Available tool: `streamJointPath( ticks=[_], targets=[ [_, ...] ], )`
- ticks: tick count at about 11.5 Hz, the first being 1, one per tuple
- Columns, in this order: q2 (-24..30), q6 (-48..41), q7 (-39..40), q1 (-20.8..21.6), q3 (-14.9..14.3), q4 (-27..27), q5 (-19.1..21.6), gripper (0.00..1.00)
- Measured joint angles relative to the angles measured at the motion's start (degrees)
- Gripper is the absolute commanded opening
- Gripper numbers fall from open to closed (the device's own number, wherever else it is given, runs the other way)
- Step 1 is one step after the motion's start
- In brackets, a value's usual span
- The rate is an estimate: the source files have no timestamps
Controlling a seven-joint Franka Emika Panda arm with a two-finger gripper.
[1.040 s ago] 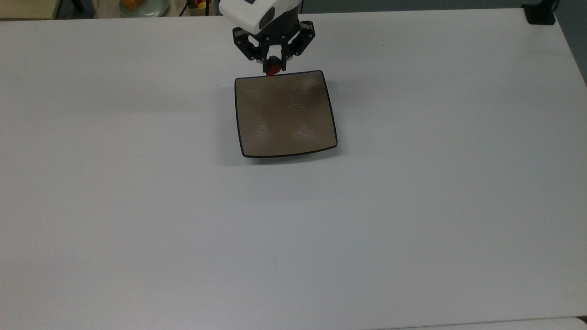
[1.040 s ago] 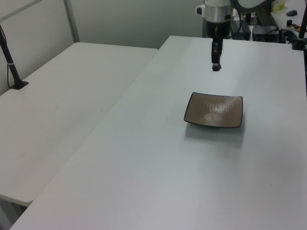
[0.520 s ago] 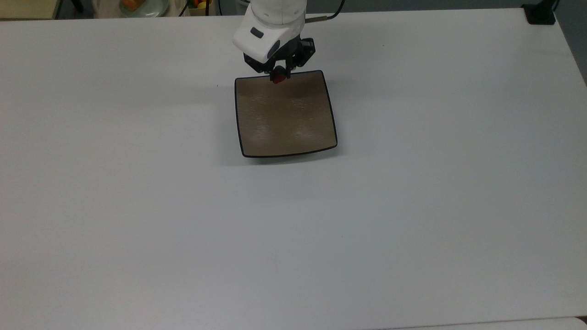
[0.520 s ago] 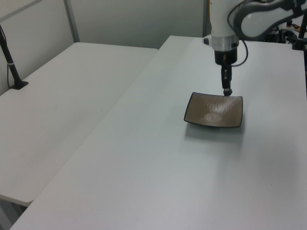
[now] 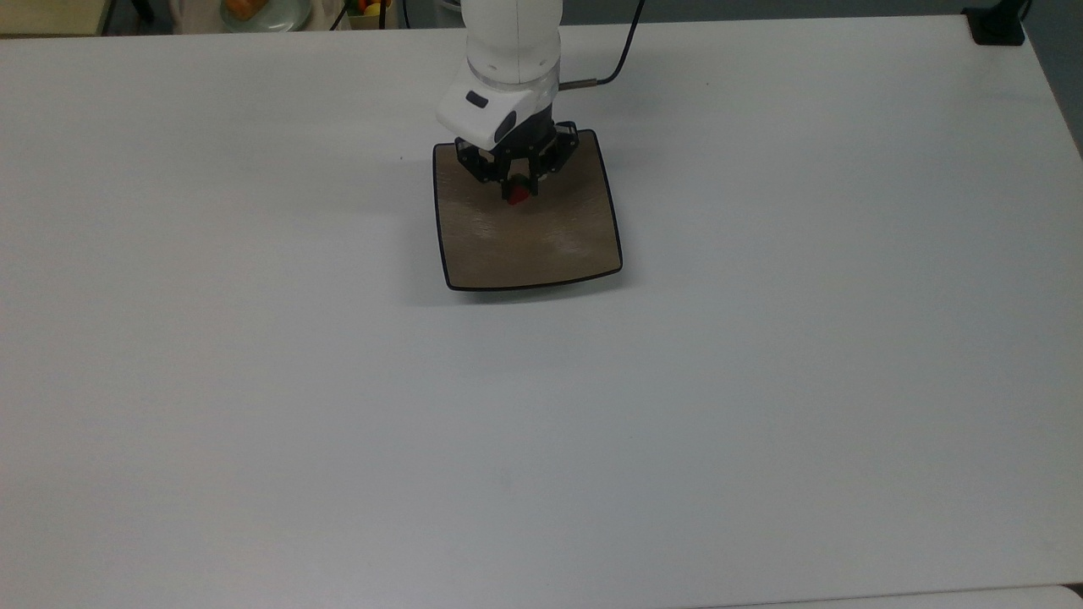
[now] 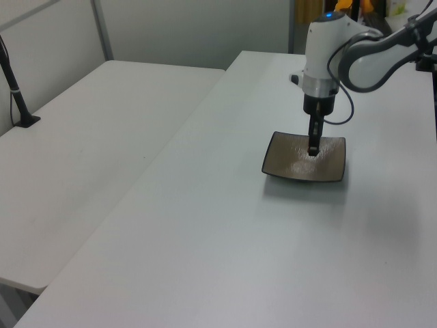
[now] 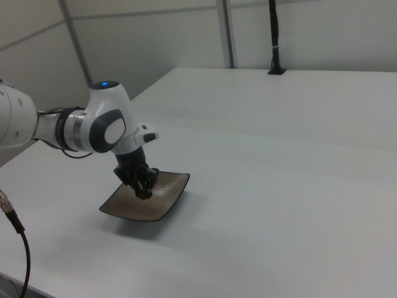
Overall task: Strawberries on a ceramic plate
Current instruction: 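Lower the strawberry onto the brown plate, then open the gripper to release the strawberry and raise it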
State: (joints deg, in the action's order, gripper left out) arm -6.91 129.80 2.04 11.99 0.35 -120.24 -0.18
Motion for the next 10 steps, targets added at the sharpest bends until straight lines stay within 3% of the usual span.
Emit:
streamJointPath(
  ticks=[1, 2, 4, 8, 10],
  targets=[
    [-0.97, 1.92, 0.00, 0.04, 0.09, -0.08, 0.00, 0.40],
    [-1.36, 3.08, 0.00, 0.04, 0.17, -0.08, 0.00, 0.63],
    [-1.64, 3.78, -0.01, 0.04, 0.24, -0.07, 0.00, 1.00],
    [-1.59, 3.78, -0.55, 0.10, 0.37, 0.75, 0.04, 1.00],
    [-1.31, -0.21, -2.70, 0.20, 1.30, 5.29, 0.05, 1.00]
  ],
)
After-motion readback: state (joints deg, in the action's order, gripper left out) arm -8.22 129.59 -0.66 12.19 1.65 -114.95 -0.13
